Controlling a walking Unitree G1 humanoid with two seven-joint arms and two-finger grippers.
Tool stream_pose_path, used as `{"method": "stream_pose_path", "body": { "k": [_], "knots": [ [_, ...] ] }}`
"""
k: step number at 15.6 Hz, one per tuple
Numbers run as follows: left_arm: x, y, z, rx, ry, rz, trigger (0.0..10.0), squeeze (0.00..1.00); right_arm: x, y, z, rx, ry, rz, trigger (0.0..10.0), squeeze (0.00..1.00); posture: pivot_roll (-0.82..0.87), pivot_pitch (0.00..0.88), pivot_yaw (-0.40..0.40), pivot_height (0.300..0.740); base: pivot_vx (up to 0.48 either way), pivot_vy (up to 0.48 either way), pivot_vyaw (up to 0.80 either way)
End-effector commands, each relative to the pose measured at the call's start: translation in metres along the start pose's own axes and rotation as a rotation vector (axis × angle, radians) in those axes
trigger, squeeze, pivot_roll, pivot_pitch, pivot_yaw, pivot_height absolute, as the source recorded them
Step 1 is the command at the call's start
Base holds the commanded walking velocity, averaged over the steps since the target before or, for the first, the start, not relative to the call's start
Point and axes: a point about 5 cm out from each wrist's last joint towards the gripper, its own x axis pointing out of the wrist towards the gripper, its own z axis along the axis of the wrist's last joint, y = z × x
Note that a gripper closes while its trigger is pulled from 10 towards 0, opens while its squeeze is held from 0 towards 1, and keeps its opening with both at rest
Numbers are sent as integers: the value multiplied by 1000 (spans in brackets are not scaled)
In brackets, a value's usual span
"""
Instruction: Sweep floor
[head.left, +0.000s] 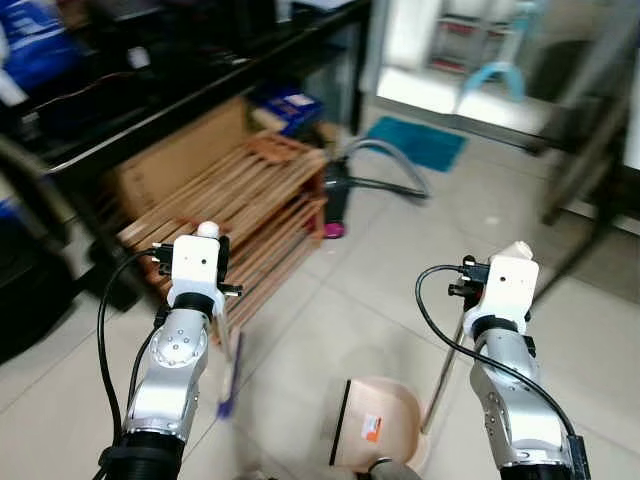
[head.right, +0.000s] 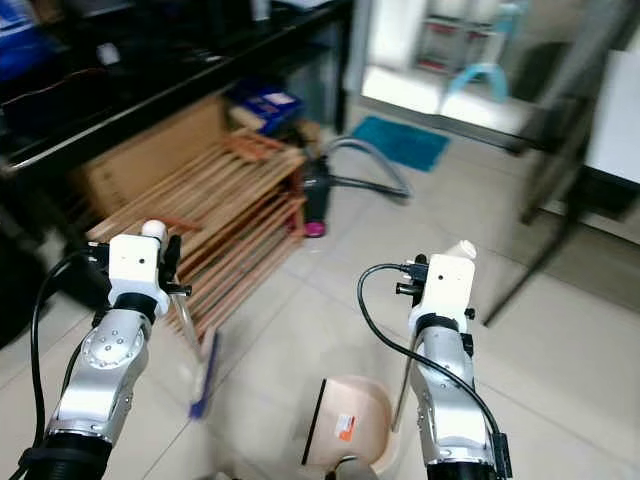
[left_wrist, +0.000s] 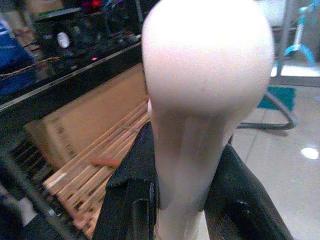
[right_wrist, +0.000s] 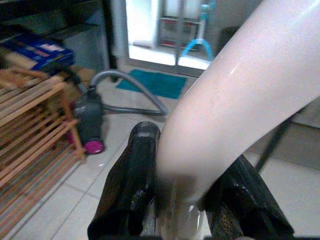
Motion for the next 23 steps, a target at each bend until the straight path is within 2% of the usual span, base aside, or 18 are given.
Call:
{"method": "stream_pose_path", "body": {
  "k": [1, 2, 4, 6, 7, 9, 15, 18, 23],
  "knots": [
    [5, 4, 7, 17, -27, 25, 10000, 0, 4, -5, 15, 28, -54, -43, 10000, 0, 18, 0, 71, 740, 0, 0, -800],
    [4, 5, 7, 26, -24, 36, 10000, 0, 4, -6, 16, 38, -58, -48, 10000, 0, 18, 0, 71, 740, 0, 0, -800],
    [-1, -8, 3, 34, 0, -105, 10000, 0, 5, -4, 22, -35, -100, -64, 10000, 0, 12, 0, 71, 740, 0, 0, -794],
    [-5, -10, 1, 27, 10, -155, 10000, 0, 4, -8, 18, -84, -84, -106, 10000, 0, 10, 0, 71, 740, 0, 0, -766],
    [-6, -10, -2, 23, 21, -163, 10000, 0, 4, -9, 18, -84, -84, -88, 10000, 0, 8, 0, 72, 740, 0, 0, -756],
    [-5, -8, -5, 0, 43, -140, 10000, 0, 3, -10, 14, -55, -57, -75, 10000, 0, 7, 0, 64, 740, 0, 0, -766],
    [-5, -6, -2, -30, 37, -109, 10000, 0, 3, -10, 15, -75, -52, -76, 10000, 0, -4, 0, 65, 740, 0, 0, -781],
    [-7, -8, -6, -102, 81, -125, 10000, 0, 3, -14, 18, -77, -55, -93, 10000, 0, -14, 7, 62, 740, 0, 0, -781],
    [-8, -5, -8, -62, 79, -95, 10000, 0, 2, -18, 18, -82, -48, -116, 10000, 0, -16, 10, 59, 740, 0, 0, -781]
  ]
}}
